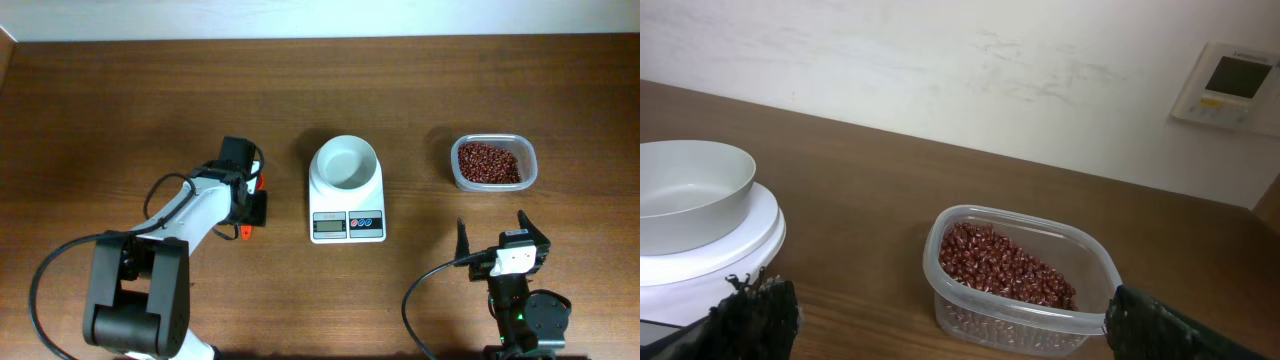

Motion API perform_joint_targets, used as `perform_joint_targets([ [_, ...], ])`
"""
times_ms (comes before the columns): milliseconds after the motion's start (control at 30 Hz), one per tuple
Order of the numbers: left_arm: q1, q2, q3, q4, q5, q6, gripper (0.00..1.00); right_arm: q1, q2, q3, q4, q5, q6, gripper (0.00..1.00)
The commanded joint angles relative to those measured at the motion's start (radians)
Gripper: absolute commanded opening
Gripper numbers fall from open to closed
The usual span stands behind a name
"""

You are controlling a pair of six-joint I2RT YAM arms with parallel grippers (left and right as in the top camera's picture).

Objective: Scoop item into bowl and weigh 50g on scale
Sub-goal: 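Reach the left gripper to the orange scoop and grasp its handle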

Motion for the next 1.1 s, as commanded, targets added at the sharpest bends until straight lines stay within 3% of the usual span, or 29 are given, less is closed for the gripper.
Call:
perform_joint_targets([
  [0,0.000,0.010,-0.010,-0.047,-0.014,-0.026,0.54,0.003,-0.007,-0.005,-0.005,0.004,0.014,0.99],
  [167,0.000,0.010,-0.010,-0.051,-0.015,-0.026,0.49,0.004,-0.007,-0.005,-0.005,0.003,0.014,0.99],
  [433,0.001,0.010,-0.010,0.107,-0.015,-0.025,0.49,0.004,-0.007,-0.005,-0.005,0.003,0.014,0.99],
  [633,0.000,0.010,-0.010,0.110,-0.066,-0.026,0.42,0.004,-0.007,-0.005,-0.005,0.004,0.014,0.99],
  [900,0.000,0.010,-0.010,0.118,-0.056,-0.026,0.41,0.003,-0.007,-0.005,-0.005,0.004,0.014,0.99],
  [1067,0.001,0.010,-0.009,0.118,-0.056,-0.026,0.21,0.003,-0.007,-0.005,-0.005,0.004,0.014,0.99],
])
